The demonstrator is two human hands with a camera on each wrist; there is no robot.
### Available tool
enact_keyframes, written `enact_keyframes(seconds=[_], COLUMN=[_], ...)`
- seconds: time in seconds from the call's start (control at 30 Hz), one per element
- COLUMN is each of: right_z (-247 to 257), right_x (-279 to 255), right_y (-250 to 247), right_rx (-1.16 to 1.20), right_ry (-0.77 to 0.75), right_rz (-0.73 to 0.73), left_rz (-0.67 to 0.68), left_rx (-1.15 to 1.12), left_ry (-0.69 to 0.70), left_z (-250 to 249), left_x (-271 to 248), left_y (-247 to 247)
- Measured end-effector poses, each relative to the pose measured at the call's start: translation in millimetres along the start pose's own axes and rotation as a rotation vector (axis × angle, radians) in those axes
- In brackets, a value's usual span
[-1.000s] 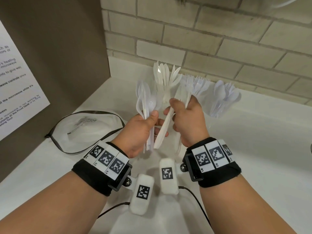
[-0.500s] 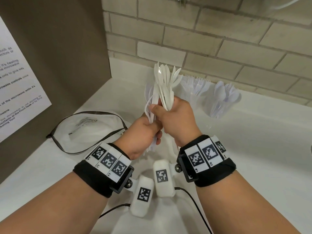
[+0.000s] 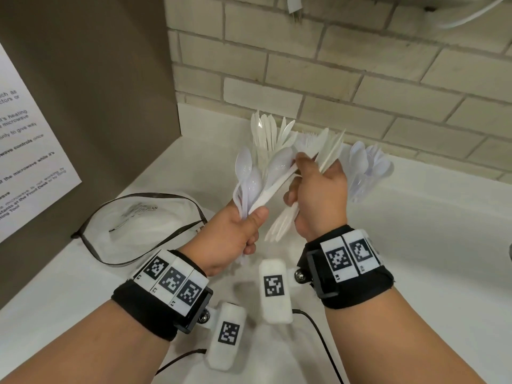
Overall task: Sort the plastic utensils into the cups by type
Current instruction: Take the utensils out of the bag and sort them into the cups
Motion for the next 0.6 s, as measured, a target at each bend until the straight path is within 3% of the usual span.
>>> enact_keyframes(seconds=[0.13,0.27,0.37,0.5,0.6], right_z=[-14.5,-11.2,-10.2,-2.0,19.1], right_x=[6.4,18.6,36.4,67.7,96.5], right_y=[-0.2,-18.3,-25.7,-4.8,19.5], right_rx=[-0.038,0.087,0.020,-0.028,-0.061], right_ry=[0.092,0.099,0.098,0.143,0.053], right_rz=[0.044,-0.068,-0.096,-0.018,0.002], left_rz=[-0.024,-0.100,-0.134,-0.190,-0.240], left_rx=[-0.057,-0.142,-0.200,-0.235,-0.256], left_ry=[-0.046,-0.062,-0.062,-0.052,-0.035], left_z=[5.8,6.2,3.7,-2.3,-7.9], left_x=[1.0,2.4,3.2,2.9,1.4], left_y=[-3.6,-15.9,-24.4,-32.4,-38.6])
Point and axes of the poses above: each hand's wrist, its own x-axis towards the middle knuckle, its own y-axis out of the palm, z = x × y, the point moved 8 cm from there along x, towards the middle knuckle, and after that the axes turned 11 degrees about -x, right-handed, at the moved point
